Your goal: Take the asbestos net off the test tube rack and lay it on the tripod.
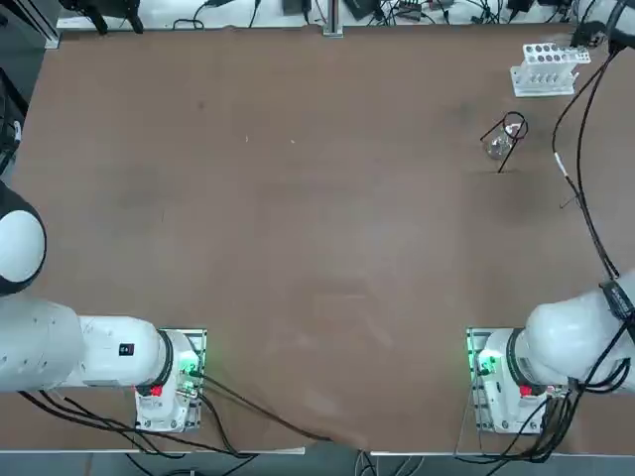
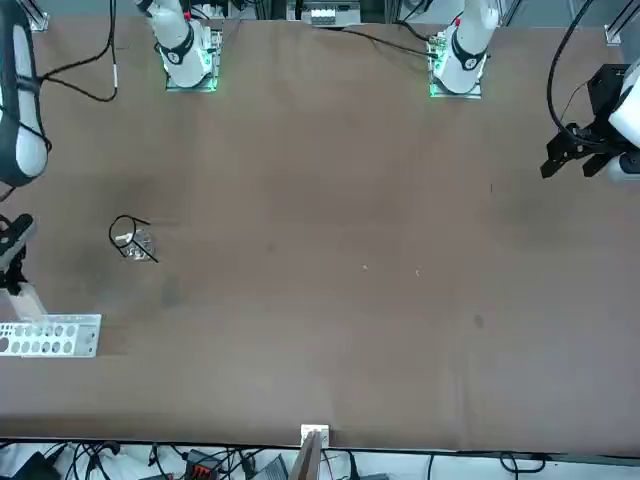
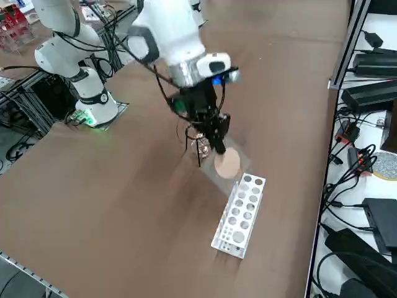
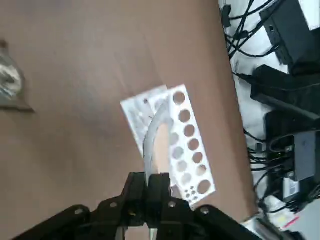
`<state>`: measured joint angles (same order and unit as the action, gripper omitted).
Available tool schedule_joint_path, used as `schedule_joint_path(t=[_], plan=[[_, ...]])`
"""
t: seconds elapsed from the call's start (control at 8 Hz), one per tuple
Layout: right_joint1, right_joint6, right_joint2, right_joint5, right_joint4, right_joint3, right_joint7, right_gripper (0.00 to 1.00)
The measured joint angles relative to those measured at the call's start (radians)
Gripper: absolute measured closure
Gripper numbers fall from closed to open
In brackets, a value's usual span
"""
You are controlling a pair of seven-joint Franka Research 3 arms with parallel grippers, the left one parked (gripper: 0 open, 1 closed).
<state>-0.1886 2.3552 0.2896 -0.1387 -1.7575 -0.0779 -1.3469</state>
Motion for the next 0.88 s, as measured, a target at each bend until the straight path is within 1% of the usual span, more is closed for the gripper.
schedule_joint_path(t=[0.25, 0.5, 0.62, 0.88], plan=[[0.079, -0.271, -0.018, -0.128, 0.125, 0.007, 0.26, 0.98], [0.188, -0.502, -0.02, -0.221, 0.234, 0.011, 0.547, 0.98], [0.248, -0.567, -0.019, -0.253, 0.254, 0.012, 0.711, 0.98], [0.352, -0.623, 0.004, -0.32, 0.256, 0.013, 1.014, 0.98]])
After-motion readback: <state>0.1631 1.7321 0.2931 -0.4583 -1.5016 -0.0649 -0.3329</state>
